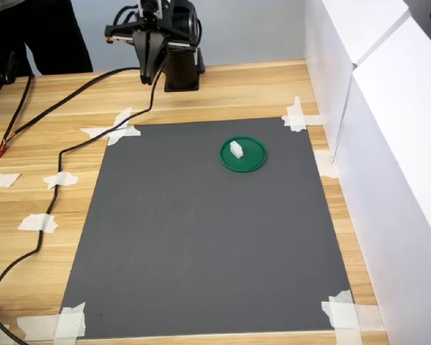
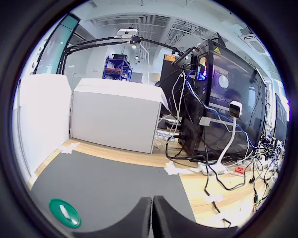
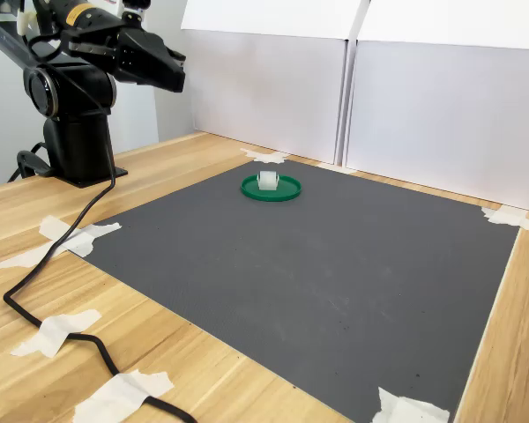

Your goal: Grasp a white terminal and put it on the green lid.

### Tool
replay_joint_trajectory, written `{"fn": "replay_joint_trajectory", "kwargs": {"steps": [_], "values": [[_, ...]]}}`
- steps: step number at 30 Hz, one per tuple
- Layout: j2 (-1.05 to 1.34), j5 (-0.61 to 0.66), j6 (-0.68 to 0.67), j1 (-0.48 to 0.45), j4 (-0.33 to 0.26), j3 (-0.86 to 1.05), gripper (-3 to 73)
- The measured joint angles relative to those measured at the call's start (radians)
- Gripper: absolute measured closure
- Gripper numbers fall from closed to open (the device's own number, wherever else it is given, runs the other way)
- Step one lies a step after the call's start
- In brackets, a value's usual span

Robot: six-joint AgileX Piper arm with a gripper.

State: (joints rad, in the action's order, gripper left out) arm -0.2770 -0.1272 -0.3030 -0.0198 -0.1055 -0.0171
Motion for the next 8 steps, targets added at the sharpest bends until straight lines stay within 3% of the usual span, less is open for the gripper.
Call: {"fn": "replay_joint_trajectory", "kwargs": {"steps": [8], "values": [[0.100, 0.003, 0.005, 0.000, 0.000, 0.021, 71.1]]}}
